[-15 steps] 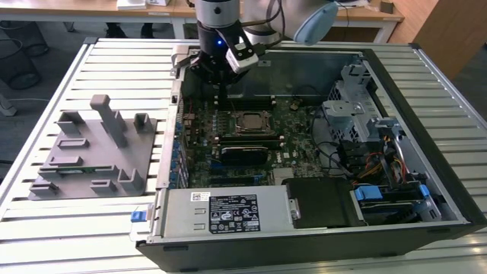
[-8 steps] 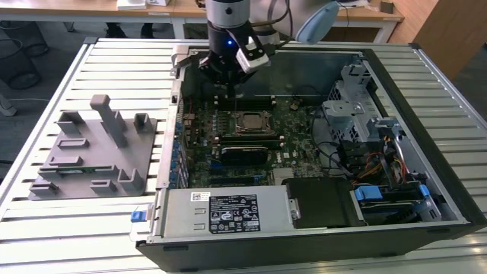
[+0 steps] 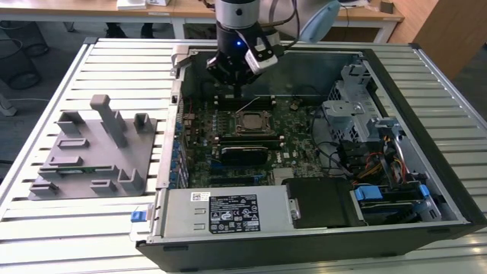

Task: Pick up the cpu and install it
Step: 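Install the first cpu locking lever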

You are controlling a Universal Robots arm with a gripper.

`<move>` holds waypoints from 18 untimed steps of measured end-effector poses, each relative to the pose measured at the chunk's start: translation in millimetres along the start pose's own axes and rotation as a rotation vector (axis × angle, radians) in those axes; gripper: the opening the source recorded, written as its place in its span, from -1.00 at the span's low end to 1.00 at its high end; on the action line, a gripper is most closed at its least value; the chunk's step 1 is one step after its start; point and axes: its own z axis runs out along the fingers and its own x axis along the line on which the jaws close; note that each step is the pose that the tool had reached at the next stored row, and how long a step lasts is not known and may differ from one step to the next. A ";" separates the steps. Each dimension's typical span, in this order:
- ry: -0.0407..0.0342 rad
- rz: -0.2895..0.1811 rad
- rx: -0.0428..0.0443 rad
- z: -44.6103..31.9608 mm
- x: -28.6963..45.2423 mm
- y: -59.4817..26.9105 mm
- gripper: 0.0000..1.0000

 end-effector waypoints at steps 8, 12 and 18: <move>-0.0006 0.002 -0.0526 4.5 -2.7 -6.8 -0.79; -0.0006 0.002 -0.0517 6.8 -7.8 -6.6 -0.79; -0.0003 0.001 -0.0441 10.8 -16.3 -5.6 -0.79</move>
